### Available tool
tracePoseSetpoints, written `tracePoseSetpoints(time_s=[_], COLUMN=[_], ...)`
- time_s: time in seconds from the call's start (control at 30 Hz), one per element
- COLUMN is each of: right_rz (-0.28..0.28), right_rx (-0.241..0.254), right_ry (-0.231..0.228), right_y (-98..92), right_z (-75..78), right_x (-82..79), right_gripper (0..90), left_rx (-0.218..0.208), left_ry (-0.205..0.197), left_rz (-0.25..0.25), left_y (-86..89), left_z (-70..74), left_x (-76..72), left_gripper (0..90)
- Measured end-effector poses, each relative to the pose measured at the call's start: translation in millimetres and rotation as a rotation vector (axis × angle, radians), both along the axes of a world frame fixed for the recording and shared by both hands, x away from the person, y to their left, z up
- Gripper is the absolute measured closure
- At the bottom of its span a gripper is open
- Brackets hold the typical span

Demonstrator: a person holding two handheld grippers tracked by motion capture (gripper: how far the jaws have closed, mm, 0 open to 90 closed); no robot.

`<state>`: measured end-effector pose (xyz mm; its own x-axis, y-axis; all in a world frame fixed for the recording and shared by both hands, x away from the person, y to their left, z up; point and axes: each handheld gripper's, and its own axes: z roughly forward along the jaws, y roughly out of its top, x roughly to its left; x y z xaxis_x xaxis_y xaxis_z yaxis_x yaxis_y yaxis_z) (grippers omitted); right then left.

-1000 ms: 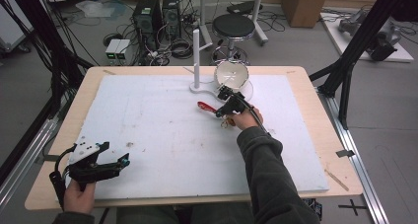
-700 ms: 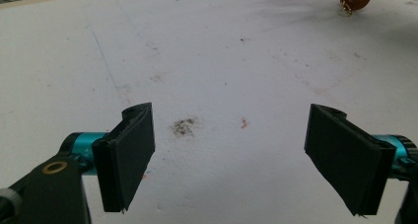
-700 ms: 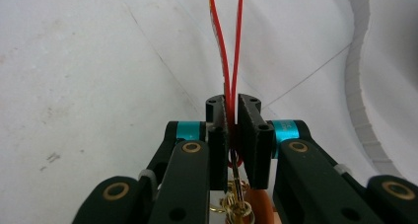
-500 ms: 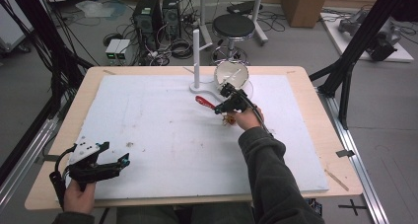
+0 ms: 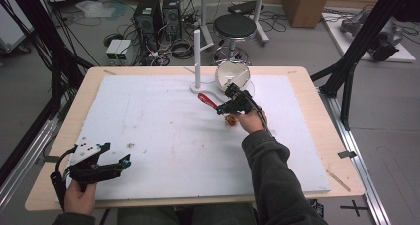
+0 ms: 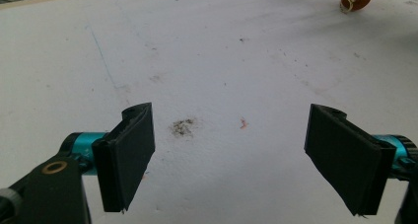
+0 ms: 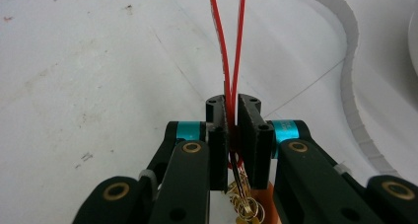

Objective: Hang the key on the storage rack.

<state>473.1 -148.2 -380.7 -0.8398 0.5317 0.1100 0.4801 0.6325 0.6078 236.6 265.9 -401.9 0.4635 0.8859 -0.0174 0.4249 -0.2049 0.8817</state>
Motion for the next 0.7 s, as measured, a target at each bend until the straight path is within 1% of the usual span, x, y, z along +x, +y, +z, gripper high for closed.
tracePoseSetpoints(time_s=[0.03, 0.1, 0.23, 0.4, 0.43, 0.47, 0.57, 0.63, 0.7], right_rz=[0.006, 0.0, 0.011, 0.009, 0.004, 0.009, 0.005, 0.003, 0.001], right_rx=[0.008, 0.007, 0.014, 0.027, 0.035, 0.039, 0.051, 0.052, 0.058], right_ry=[-0.01, -0.001, -0.016, -0.023, -0.018, -0.024, -0.023, -0.033, -0.033], right_y=[0.7, 1.0, 0.8, -1.2, -1.2, -1.8, -2.7, -3.4, -4.0], right_z=[1.2, 2.4, 4.8, 8.4, 9.3, 10.0, 12.4, 13.8, 14.9], right_x=[-1.0, -2.4, -3.7, -5.5, -6.3, -6.2, -7.6, -7.8, -8.4], right_gripper=[82.8, 82.8, 82.8, 82.9, 82.9, 82.9, 82.9, 83.0, 83.0], left_rx=[-0.001, -0.001, 0.0, -0.003, -0.003, -0.005, -0.004, -0.003, -0.001], left_ry=[0.0, 0.0, 0.001, -0.001, -0.001, 0.0, -0.001, -0.002, -0.001], left_rz=[0.0, 0.001, 0.001, 0.003, 0.002, 0.001, 0.003, 0.001, 0.001], left_y=[0.0, 0.1, 0.0, -0.4, -0.5, -0.7, -1.2, -1.2, -1.1], left_z=[0.0, 0.0, 0.0, -0.2, -0.1, -0.2, -0.1, -0.1, -0.1], left_x=[0.0, 0.0, 0.1, 0.4, 0.3, 0.2, 0.2, 0.4, 0.4], left_gripper=[19.7, 19.7, 19.8, 19.7, 19.7, 19.8, 19.7, 19.7, 19.7])
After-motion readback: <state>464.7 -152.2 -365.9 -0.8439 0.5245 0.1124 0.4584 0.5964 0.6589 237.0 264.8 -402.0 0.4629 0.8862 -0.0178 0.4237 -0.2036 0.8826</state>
